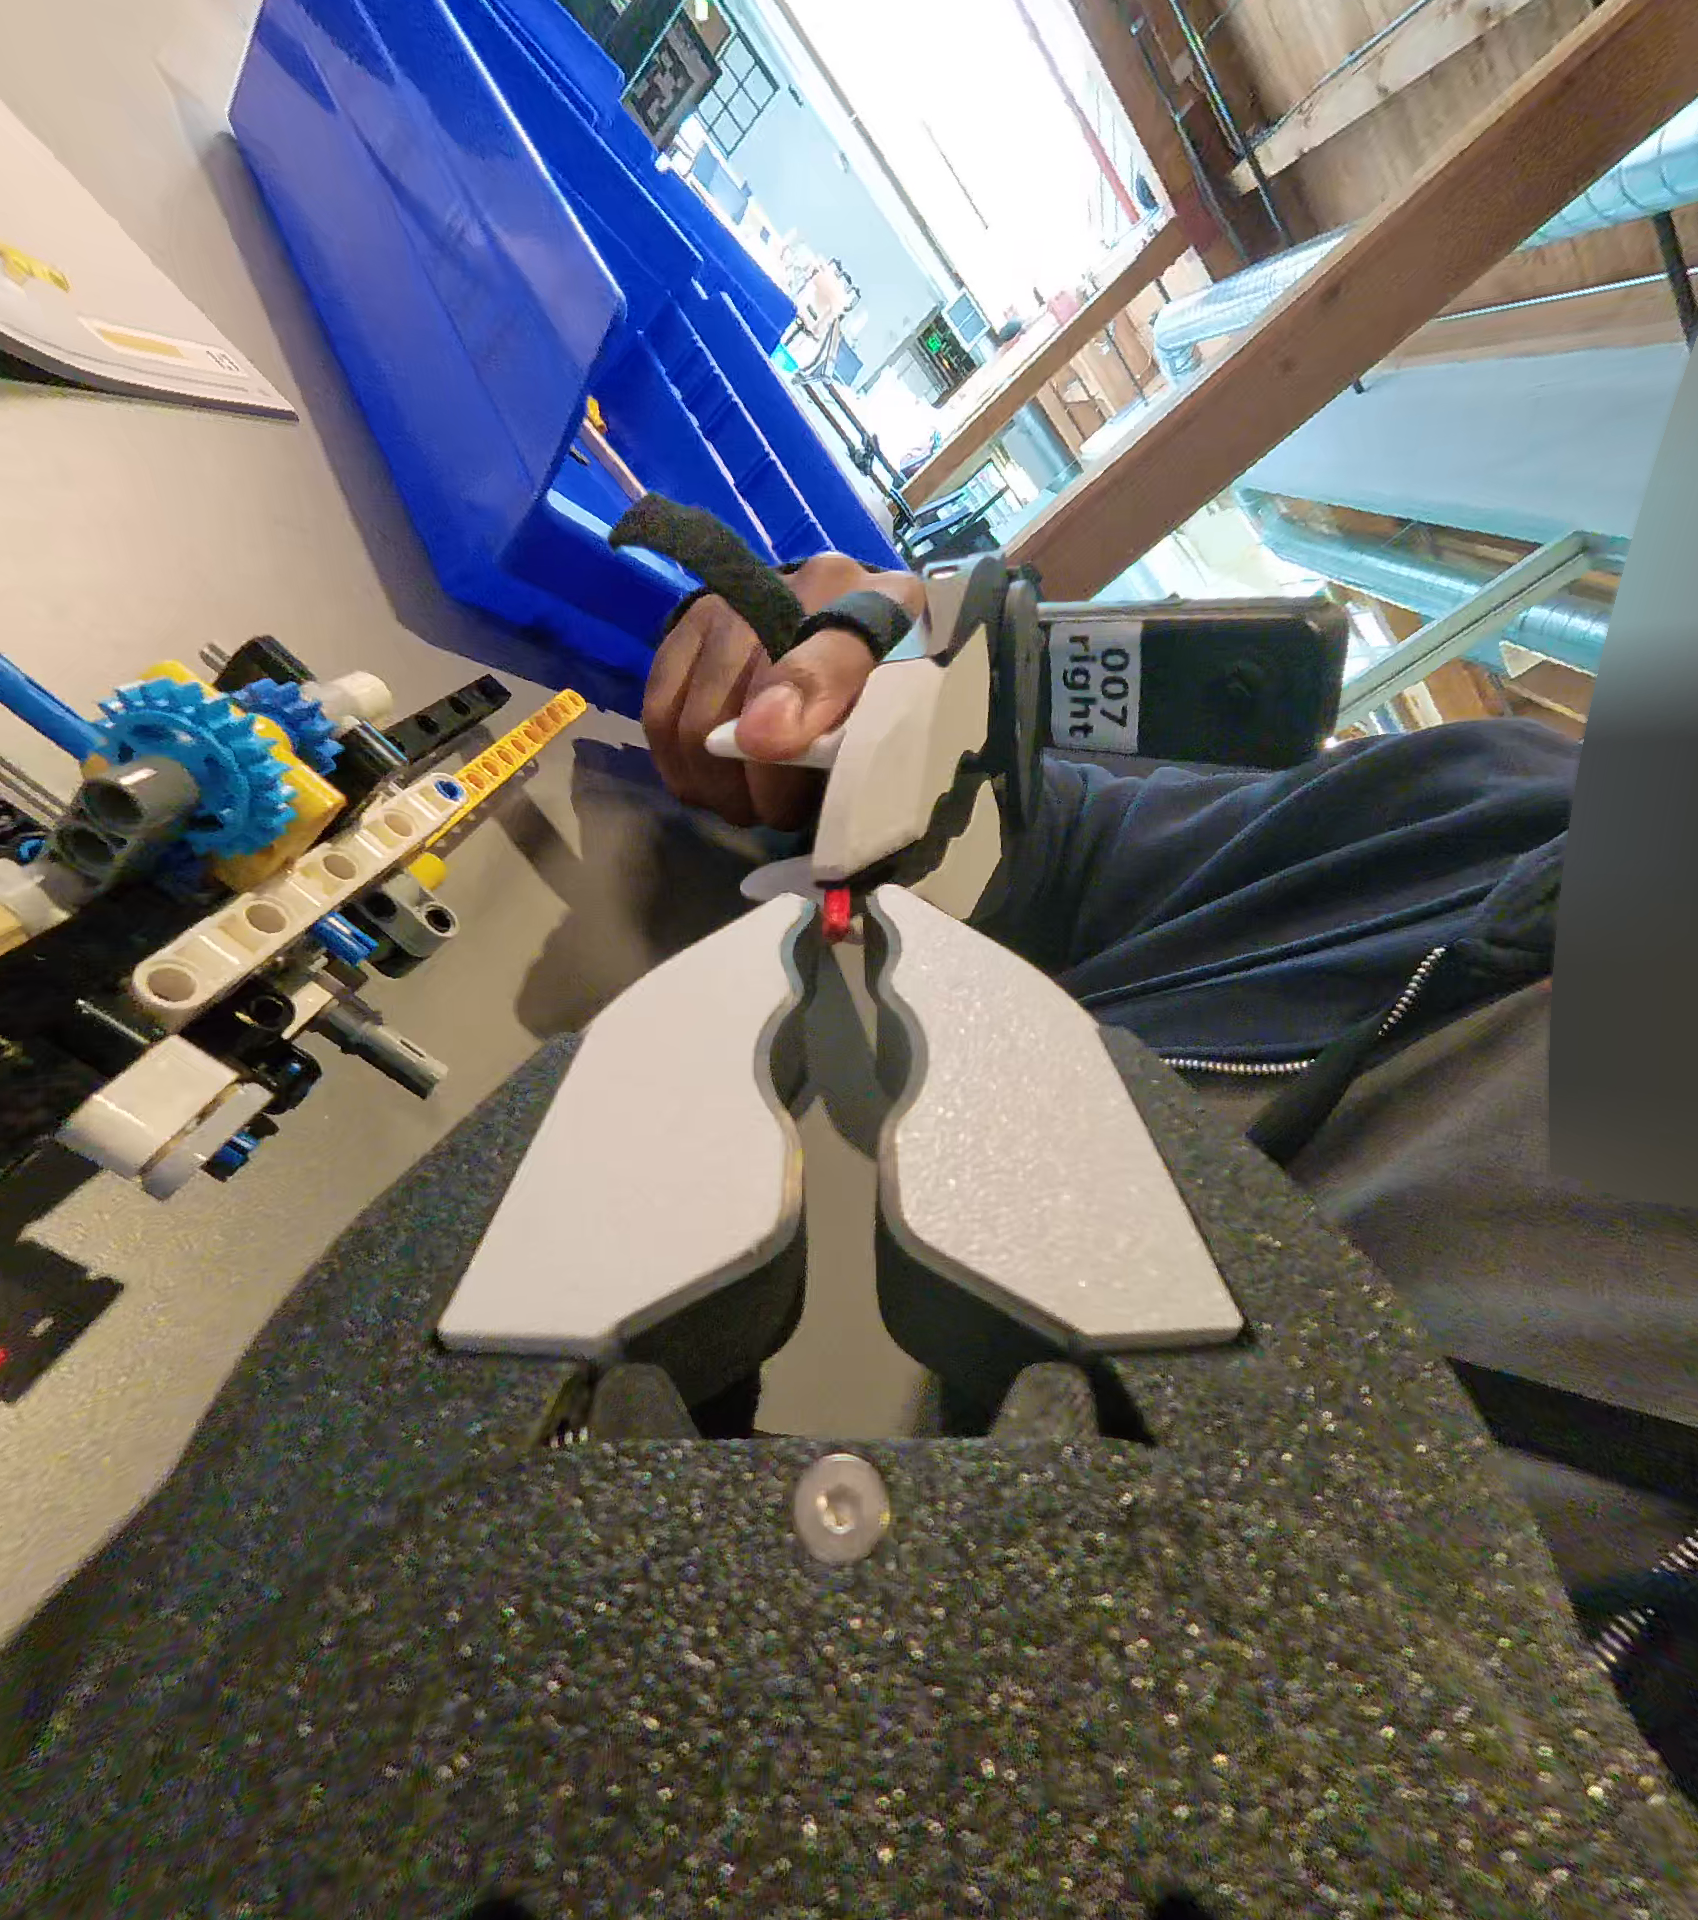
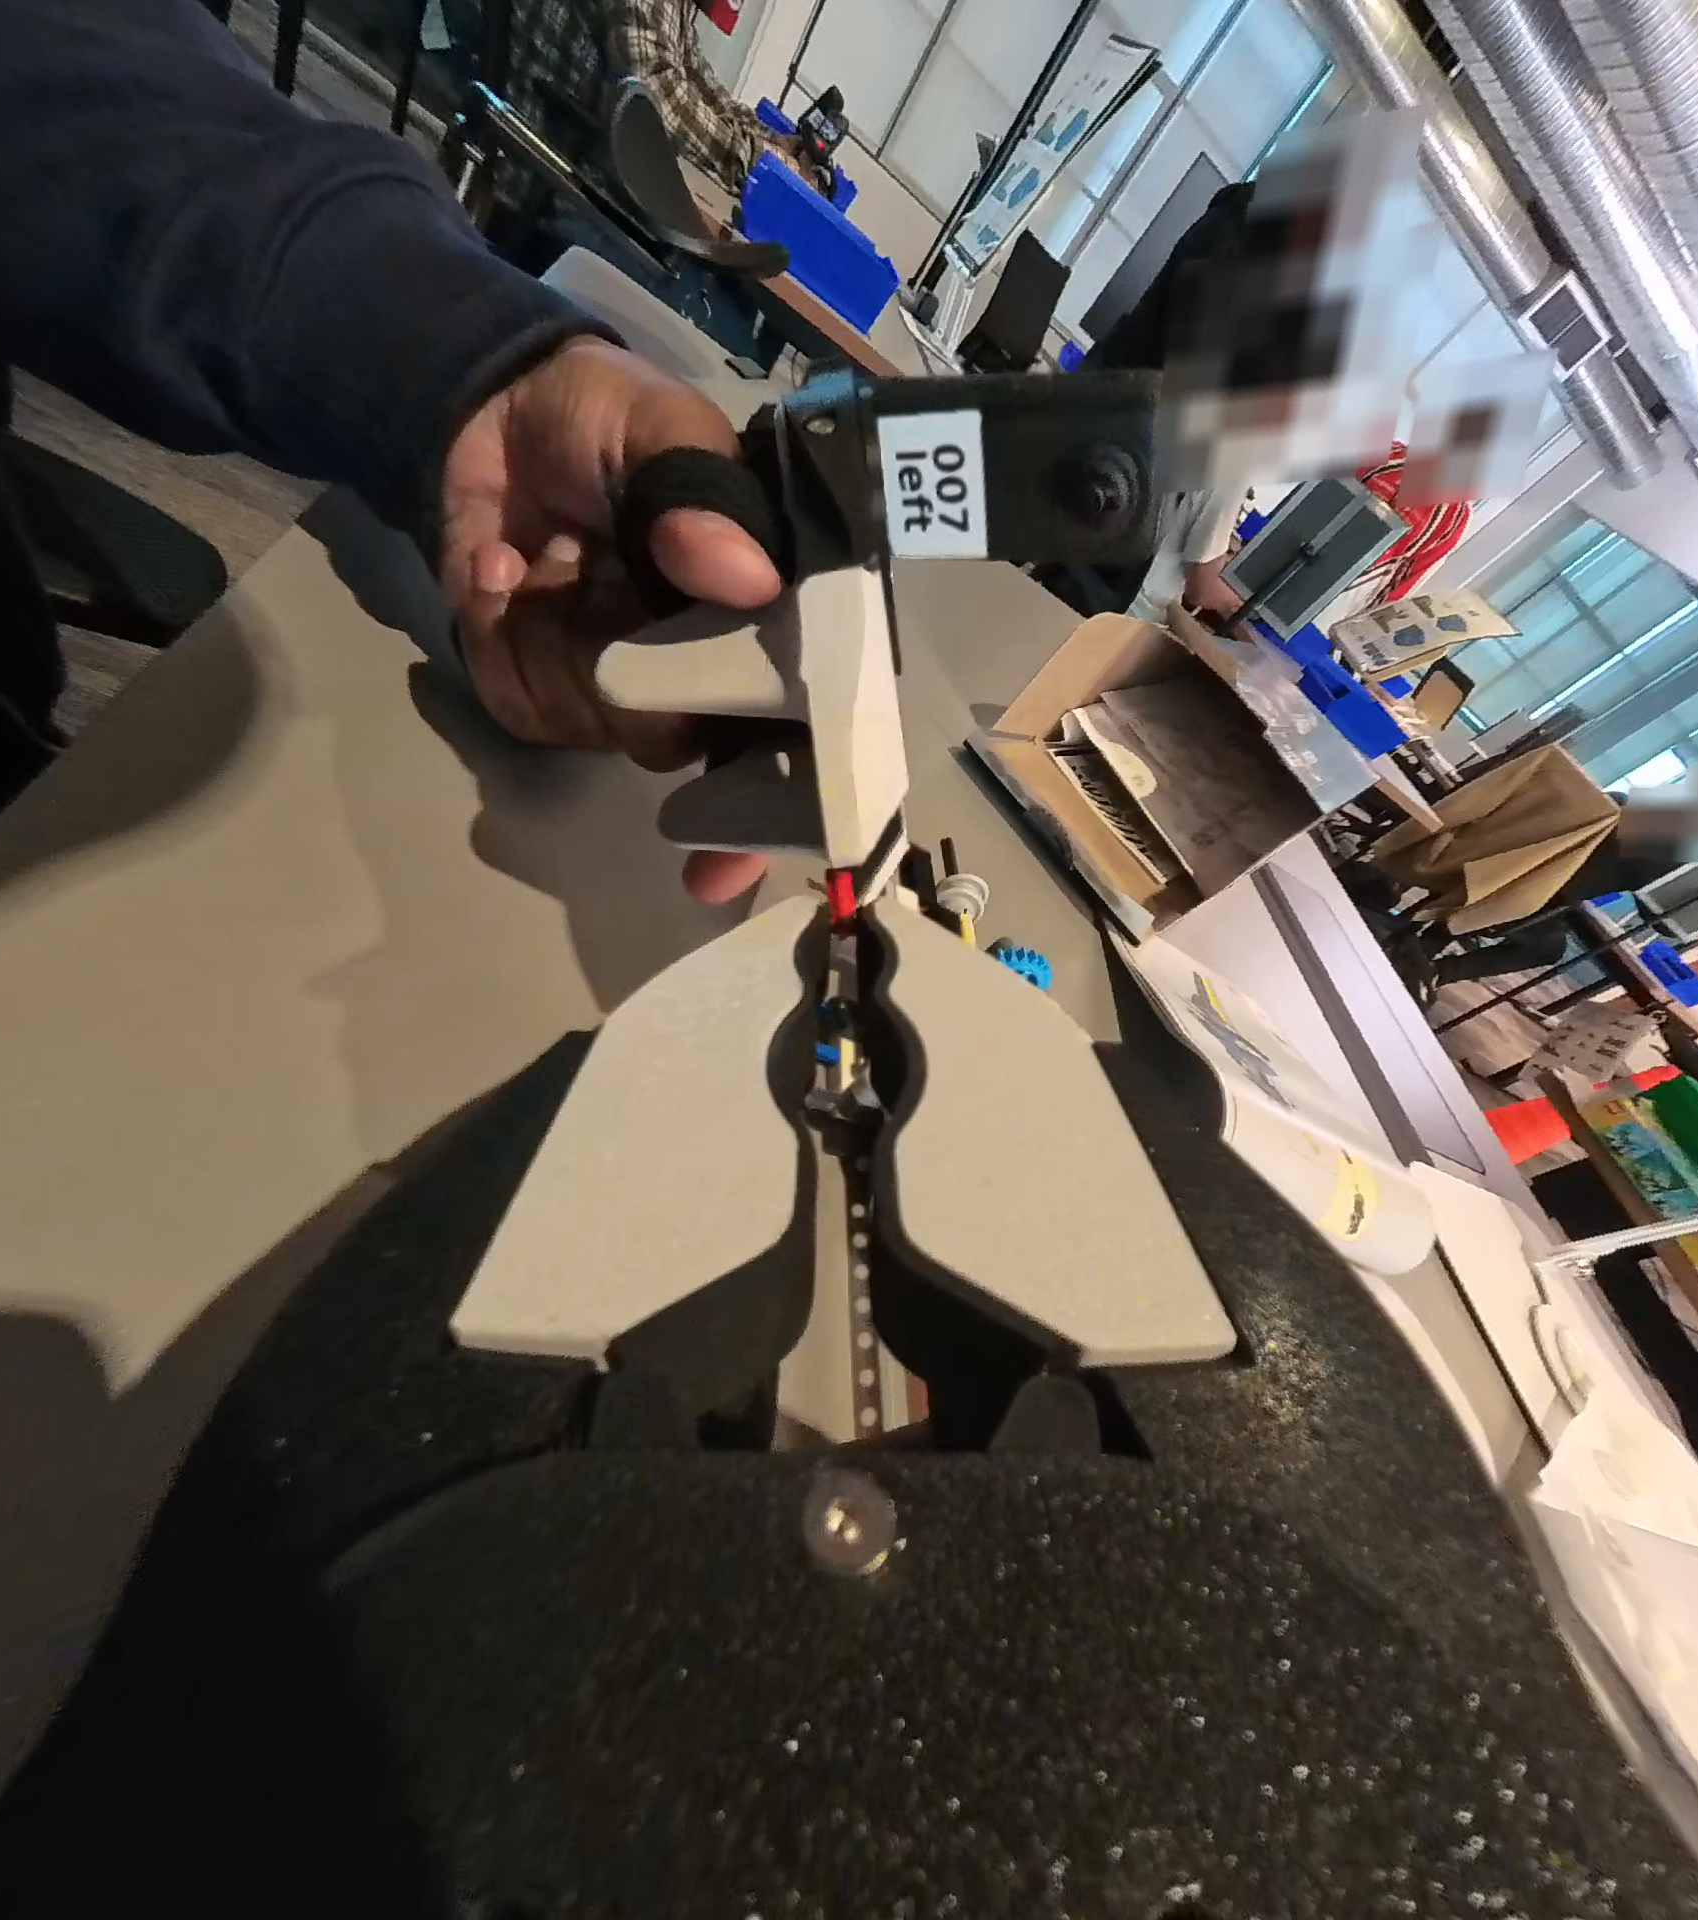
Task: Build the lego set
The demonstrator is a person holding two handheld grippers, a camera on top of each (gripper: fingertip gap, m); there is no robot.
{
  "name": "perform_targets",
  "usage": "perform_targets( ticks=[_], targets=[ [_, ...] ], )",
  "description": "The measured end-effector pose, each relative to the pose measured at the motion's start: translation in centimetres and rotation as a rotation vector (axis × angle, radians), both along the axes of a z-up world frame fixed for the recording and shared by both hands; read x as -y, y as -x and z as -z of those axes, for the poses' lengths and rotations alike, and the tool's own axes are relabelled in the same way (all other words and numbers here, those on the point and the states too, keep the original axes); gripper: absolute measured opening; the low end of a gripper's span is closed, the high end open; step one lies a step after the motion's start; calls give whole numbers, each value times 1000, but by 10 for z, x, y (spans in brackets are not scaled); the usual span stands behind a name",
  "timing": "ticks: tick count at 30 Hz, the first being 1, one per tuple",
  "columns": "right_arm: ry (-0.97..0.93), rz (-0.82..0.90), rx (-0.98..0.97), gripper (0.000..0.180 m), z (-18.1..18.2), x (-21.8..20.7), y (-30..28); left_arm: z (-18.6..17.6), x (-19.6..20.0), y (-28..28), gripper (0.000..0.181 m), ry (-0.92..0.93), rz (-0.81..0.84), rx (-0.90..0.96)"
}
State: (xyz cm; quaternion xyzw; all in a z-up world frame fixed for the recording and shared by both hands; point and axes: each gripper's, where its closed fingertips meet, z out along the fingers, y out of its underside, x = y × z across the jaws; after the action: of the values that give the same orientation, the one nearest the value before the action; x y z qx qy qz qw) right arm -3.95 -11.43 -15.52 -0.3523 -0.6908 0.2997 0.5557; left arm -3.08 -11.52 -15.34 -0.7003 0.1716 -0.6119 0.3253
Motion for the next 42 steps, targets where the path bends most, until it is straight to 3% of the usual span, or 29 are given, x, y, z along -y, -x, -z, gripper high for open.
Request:
perform_targets(
  ticks=[42],
  targets=[
    [-22, 22, -33, 4, -3, -2, 0, -2, -1, -2, 4, 33, -10, 36]
  ],
)
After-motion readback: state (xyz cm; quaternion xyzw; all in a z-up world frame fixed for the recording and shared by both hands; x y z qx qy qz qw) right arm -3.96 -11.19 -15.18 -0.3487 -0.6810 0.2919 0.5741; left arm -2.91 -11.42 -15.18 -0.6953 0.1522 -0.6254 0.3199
